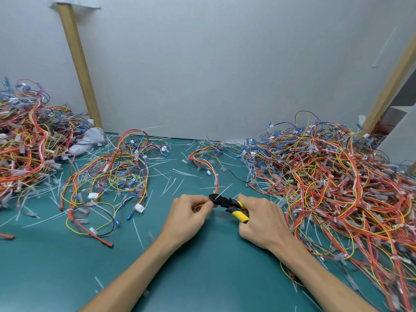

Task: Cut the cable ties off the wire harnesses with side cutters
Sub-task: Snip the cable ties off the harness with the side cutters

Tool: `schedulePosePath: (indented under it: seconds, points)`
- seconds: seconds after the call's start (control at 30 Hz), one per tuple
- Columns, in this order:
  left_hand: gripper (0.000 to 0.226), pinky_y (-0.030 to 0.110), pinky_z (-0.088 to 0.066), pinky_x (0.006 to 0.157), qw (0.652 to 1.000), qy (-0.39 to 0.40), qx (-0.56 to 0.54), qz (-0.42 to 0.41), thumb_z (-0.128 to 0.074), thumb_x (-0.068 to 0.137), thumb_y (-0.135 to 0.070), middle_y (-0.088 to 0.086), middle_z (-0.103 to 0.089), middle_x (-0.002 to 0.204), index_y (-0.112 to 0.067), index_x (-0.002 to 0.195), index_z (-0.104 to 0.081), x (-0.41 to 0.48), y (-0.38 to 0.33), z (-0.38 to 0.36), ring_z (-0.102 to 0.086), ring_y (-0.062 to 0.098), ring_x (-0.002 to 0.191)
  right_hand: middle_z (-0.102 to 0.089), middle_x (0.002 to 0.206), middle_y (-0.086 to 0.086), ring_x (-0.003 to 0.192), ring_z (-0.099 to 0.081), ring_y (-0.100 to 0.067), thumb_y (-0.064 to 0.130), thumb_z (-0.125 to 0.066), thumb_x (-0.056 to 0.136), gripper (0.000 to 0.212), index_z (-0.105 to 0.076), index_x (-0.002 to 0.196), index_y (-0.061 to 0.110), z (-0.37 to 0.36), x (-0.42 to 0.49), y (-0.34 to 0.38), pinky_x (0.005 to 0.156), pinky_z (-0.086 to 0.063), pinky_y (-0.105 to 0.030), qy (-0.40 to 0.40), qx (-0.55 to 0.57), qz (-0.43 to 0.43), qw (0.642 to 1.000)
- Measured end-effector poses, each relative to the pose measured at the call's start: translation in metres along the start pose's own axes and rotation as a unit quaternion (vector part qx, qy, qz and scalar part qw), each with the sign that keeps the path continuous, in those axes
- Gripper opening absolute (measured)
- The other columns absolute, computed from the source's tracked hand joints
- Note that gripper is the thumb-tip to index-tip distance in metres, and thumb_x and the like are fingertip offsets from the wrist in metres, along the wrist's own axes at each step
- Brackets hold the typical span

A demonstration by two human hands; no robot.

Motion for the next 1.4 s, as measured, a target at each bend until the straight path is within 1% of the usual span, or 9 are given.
schedulePosePath:
  seconds: [0.53,0.63,0.7,0.8,0.87,0.97,1.13,1.27,1.4]
  points:
    - [0.019,0.015,-0.031,0.050,1.000,-0.007,-0.013,0.021,-0.059,0.094,-0.024,-0.014,-0.048,0.050,-0.022,0.084,-0.075,0.002,0.006,0.000,-0.038,0.004,0.049,-0.043,0.057,0.000,0.060,-0.044,-0.027,0.025,-0.053,0.064,0.018,-0.040,0.076,0.018,0.003,-0.001,-0.002,0.048,-0.029,-0.031,-0.021,0.034,-0.010,0.999]
    - [0.020,0.019,-0.035,0.055,0.998,-0.035,-0.040,0.044,-0.057,0.095,-0.026,-0.019,-0.057,0.055,-0.025,0.083,-0.073,0.003,0.011,0.005,-0.045,-0.001,0.049,-0.043,0.057,0.002,0.059,-0.046,-0.027,0.028,-0.054,0.067,0.019,-0.039,0.075,0.019,0.006,-0.003,-0.008,0.048,-0.032,-0.031,-0.048,0.056,-0.049,0.996]
    - [0.020,0.024,-0.037,0.057,0.994,-0.063,-0.074,0.057,-0.056,0.096,-0.024,-0.013,-0.056,0.059,-0.025,0.082,-0.071,0.004,0.013,0.010,-0.049,-0.004,0.051,-0.047,0.062,0.006,0.061,-0.047,-0.024,0.033,-0.058,0.071,0.019,-0.043,0.079,0.024,0.015,-0.004,-0.013,0.048,-0.034,-0.030,-0.102,0.043,-0.077,0.991]
    - [0.021,0.028,-0.035,0.056,0.985,-0.104,-0.121,0.063,-0.055,0.097,-0.023,-0.003,-0.058,0.077,-0.024,0.082,-0.069,0.005,0.015,0.017,-0.048,-0.003,0.049,-0.057,0.087,0.002,0.079,-0.053,-0.025,0.034,-0.074,0.068,0.041,-0.059,0.104,0.020,0.023,-0.004,-0.016,0.064,-0.043,-0.035,-0.169,-0.006,-0.078,0.983]
    - [0.021,0.031,-0.032,0.055,0.980,-0.124,-0.140,0.062,-0.055,0.096,-0.027,0.001,-0.053,0.066,-0.026,0.081,-0.069,0.005,0.016,0.020,-0.043,0.001,0.049,-0.057,0.096,-0.002,0.087,-0.052,-0.027,0.032,-0.079,0.062,0.058,-0.060,0.115,0.019,0.021,-0.001,-0.020,0.074,-0.045,-0.040,-0.163,-0.041,-0.091,0.982]
    - [0.018,0.030,-0.027,0.055,0.976,-0.138,-0.165,0.042,-0.052,0.088,-0.040,-0.011,-0.042,0.054,-0.031,0.082,-0.067,0.004,0.013,0.023,-0.033,0.015,0.049,-0.055,0.097,-0.003,0.087,-0.049,-0.027,0.032,-0.081,0.059,0.063,-0.059,0.117,0.022,0.020,0.000,-0.025,0.075,-0.044,-0.040,-0.168,-0.053,-0.109,0.978]
    - [0.021,0.027,-0.025,0.050,0.969,-0.196,-0.148,0.010,-0.047,0.090,-0.040,-0.011,-0.036,0.052,-0.027,0.087,-0.063,0.000,0.007,0.036,-0.031,0.015,0.047,-0.051,0.096,-0.004,0.085,-0.045,-0.026,0.031,-0.090,0.050,0.074,-0.060,0.118,0.024,0.026,-0.003,-0.029,0.073,-0.042,-0.040,-0.193,-0.053,-0.128,0.971]
    - [0.021,0.026,-0.024,0.049,0.965,-0.224,-0.135,-0.020,-0.043,0.094,-0.041,-0.009,-0.033,0.054,-0.026,0.092,-0.058,0.000,-0.009,0.052,-0.030,0.014,0.047,-0.048,0.098,0.002,0.090,-0.046,-0.023,0.029,-0.083,0.060,0.065,-0.056,0.119,0.027,0.028,-0.006,-0.037,0.081,-0.042,-0.037,-0.211,0.047,-0.146,0.965]
    - [0.020,0.033,-0.022,0.049,0.969,-0.184,-0.150,-0.070,-0.045,0.095,-0.036,-0.005,-0.030,0.059,-0.024,0.096,-0.061,0.010,-0.048,0.071,-0.027,0.017,0.050,-0.046,0.102,0.010,0.098,-0.050,-0.018,0.025,-0.078,0.066,0.060,-0.050,0.118,0.031,0.022,-0.005,-0.042,0.082,-0.042,-0.033,-0.192,0.165,-0.159,0.954]
Point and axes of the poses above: each hand's wrist, its own x-axis towards the middle knuckle, its own z-axis out of the back of the hand, y = z × x, the point moved 8 cm from there along x, towards the middle knuckle
